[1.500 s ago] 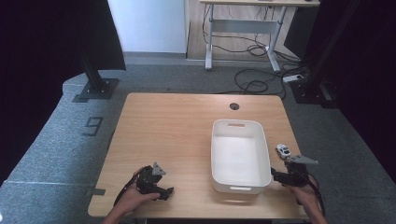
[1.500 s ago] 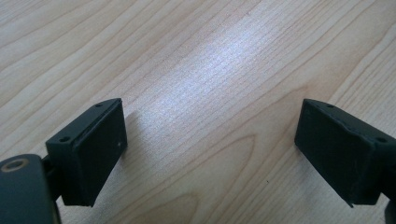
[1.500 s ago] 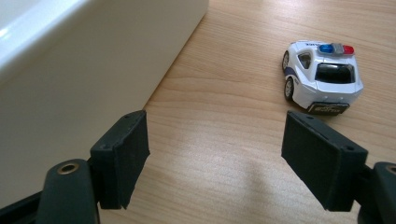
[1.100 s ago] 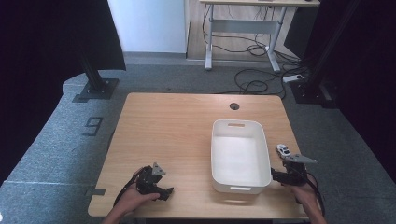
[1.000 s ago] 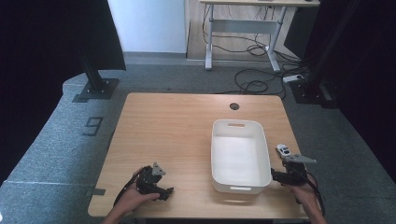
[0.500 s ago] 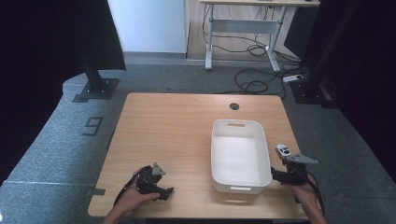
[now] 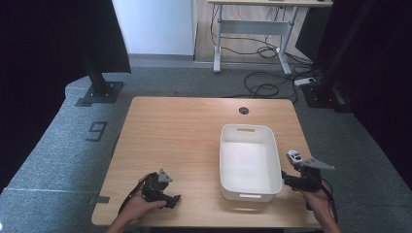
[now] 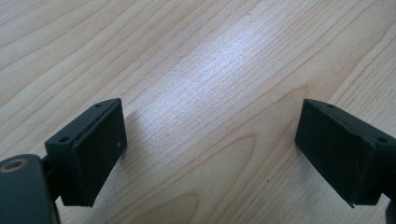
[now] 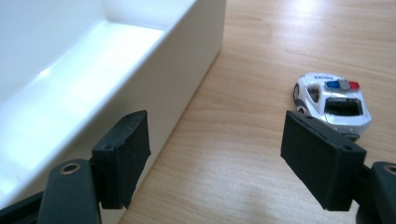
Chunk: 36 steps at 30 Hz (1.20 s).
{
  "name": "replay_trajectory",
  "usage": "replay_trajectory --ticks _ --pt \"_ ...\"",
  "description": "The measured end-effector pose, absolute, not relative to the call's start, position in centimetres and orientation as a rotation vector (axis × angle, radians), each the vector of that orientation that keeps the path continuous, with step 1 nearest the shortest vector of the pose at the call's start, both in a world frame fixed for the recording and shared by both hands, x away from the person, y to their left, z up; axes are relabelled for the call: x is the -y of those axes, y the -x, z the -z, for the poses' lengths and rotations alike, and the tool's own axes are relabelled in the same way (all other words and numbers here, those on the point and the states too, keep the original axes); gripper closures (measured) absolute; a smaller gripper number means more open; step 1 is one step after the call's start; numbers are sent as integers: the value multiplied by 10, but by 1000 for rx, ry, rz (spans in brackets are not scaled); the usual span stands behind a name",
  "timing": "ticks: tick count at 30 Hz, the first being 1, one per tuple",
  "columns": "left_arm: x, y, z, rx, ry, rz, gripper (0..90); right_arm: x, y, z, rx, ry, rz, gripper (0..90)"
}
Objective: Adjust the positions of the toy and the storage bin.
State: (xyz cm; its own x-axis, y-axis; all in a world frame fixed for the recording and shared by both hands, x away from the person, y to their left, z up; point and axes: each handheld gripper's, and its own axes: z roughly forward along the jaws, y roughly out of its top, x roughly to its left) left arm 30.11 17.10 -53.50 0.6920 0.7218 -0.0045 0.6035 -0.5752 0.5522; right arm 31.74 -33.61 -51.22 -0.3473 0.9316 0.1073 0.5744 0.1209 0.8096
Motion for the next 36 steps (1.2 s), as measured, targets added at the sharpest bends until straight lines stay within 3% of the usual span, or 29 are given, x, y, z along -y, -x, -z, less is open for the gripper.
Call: replay_trajectory --ticks 36 --pt "-170 -302 535 -1018 -2381 -298 90 333 -308 484 -1869 -1420 -1197 280"
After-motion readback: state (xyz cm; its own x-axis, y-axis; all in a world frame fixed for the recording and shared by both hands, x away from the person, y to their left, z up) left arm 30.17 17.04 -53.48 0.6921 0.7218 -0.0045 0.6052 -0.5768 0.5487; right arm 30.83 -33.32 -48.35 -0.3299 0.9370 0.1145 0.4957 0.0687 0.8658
